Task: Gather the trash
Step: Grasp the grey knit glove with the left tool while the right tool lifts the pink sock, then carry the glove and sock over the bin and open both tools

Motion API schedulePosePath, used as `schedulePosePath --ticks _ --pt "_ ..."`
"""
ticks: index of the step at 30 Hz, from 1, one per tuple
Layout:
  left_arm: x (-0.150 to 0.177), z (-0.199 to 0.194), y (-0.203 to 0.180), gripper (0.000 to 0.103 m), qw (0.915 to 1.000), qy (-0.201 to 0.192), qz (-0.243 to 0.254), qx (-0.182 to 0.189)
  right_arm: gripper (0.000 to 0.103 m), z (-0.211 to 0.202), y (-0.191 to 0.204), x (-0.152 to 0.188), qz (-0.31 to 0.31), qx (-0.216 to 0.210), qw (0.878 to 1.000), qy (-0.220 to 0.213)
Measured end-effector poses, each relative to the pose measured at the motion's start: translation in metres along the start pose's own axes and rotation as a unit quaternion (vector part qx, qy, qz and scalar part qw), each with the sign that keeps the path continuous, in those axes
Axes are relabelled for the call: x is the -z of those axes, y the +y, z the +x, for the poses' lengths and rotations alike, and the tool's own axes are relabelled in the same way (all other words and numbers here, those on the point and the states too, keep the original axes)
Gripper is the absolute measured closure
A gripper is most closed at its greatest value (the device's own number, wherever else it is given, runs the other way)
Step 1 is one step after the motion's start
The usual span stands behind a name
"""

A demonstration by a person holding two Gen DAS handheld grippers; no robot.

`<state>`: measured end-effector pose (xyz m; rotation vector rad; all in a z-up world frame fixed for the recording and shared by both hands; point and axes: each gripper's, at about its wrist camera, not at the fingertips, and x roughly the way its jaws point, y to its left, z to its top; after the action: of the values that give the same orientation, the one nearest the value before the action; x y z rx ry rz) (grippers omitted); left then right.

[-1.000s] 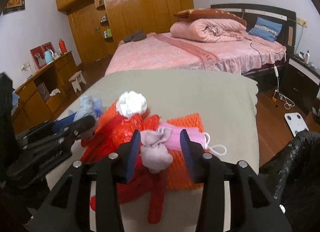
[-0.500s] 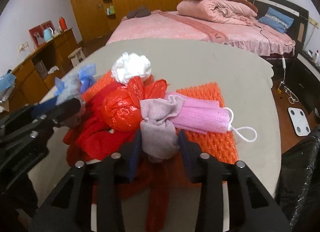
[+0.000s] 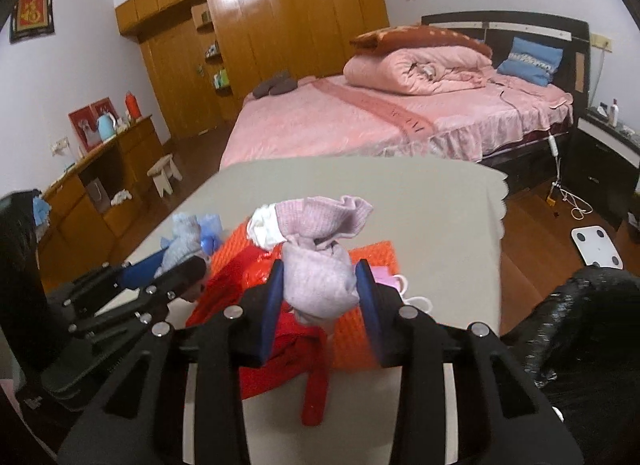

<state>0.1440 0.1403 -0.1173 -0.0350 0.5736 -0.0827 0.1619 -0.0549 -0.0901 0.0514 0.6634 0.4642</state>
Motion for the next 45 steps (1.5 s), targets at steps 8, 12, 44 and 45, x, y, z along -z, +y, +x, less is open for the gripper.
schedulePosePath --ticks 8,12,44,45 --pt "-0.009 -0.019 -0.042 0.069 0.9989 -0.014 0.017 0.041 0.068 -0.044 -0.026 0.002 0.012 0.029 0.999 -0.022" --pt "-0.01 -0.024 -0.066 0.069 0.9971 -0.014 0.026 0.07 0.068 -0.07 -0.045 0.008 0.023 0.052 0.998 -0.03" --pt "0.003 -0.005 -0.278 0.049 0.9573 0.013 0.127 0.259 0.043 -0.188 -0.195 0.097 0.136 0.244 0.959 -0.042" --pt "0.003 -0.005 -0.277 0.042 0.9577 0.011 0.126 0.259 0.037 -0.19 -0.196 0.098 0.138 0.251 0.957 -0.045"
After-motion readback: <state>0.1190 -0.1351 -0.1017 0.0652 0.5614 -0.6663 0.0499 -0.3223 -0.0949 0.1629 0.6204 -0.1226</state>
